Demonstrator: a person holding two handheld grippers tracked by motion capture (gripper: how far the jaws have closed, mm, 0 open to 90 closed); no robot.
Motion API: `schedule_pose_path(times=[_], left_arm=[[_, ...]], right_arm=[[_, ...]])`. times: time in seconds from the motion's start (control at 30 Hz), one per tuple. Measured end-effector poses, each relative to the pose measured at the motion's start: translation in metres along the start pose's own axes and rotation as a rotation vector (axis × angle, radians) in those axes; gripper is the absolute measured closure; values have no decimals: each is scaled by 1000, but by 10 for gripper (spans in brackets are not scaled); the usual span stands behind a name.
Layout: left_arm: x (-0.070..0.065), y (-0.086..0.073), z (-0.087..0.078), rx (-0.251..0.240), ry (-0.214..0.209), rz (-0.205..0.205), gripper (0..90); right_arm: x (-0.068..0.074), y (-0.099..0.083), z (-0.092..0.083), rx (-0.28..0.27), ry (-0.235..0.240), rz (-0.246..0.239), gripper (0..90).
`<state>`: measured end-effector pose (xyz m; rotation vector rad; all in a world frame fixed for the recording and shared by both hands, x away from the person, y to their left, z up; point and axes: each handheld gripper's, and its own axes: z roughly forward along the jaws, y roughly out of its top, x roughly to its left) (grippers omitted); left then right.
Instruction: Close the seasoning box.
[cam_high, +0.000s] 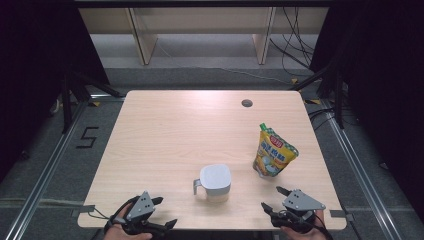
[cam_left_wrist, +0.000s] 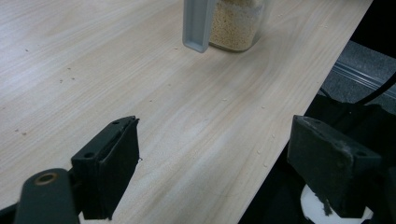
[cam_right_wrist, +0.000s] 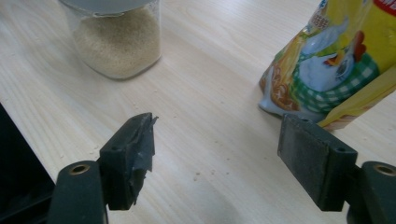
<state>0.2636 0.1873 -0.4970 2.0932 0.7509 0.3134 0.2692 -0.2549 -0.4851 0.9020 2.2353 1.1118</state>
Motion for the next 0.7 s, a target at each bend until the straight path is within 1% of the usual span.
schedule_pose_path(times=[0.03,0.07,0.1,0.13,0.2,0.23,0.3,0.33,0.37,0.4,0.43,0.47,0.5,0.53,0.57,0.6,0.63,0.67,0.7], left_arm=[[0,0,0,2,0,0,162],[0,0,1,0,-4,-8,162],[1,0,0,8,4,5,162],[1,1,-1,19,8,5,162],[1,0,0,9,3,-10,161],[1,0,0,5,4,-8,161],[2,0,0,-2,11,-9,162],[3,1,-1,24,4,4,161],[3,1,0,4,13,3,162],[5,1,1,4,23,29,162],[3,0,2,-2,21,-8,161],[4,0,2,4,16,-5,162],[5,0,2,20,33,13,162],[6,0,1,21,31,21,161],[7,1,2,6,30,30,161],[6,1,2,7,33,6,161],[7,0,1,17,45,21,161],[9,1,0,15,47,44,161],[7,0,2,3,41,8,161]], right_arm=[[1,0,0,7,8,17,267],[1,0,1,13,12,17,258],[1,-1,1,25,14,22,251],[1,-1,2,27,16,21,248],[1,-2,3,38,26,17,240],[1,-2,4,39,27,12,236],[2,-2,5,51,45,20,234],[1,-2,5,51,39,20,233],[1,-2,5,50,30,20,233],[1,-3,5,52,31,14,234],[1,-3,5,55,30,13,235],[0,-3,5,59,29,10,235],[0,-3,5,62,29,13,235],[0,-3,6,63,29,15,235],[1,-3,6,70,35,21,234],[0,-4,6,74,43,22,234],[0,-4,7,74,37,20,235],[0,-4,6,72,21,20,235],[0,-4,6,73,20,19,235]])
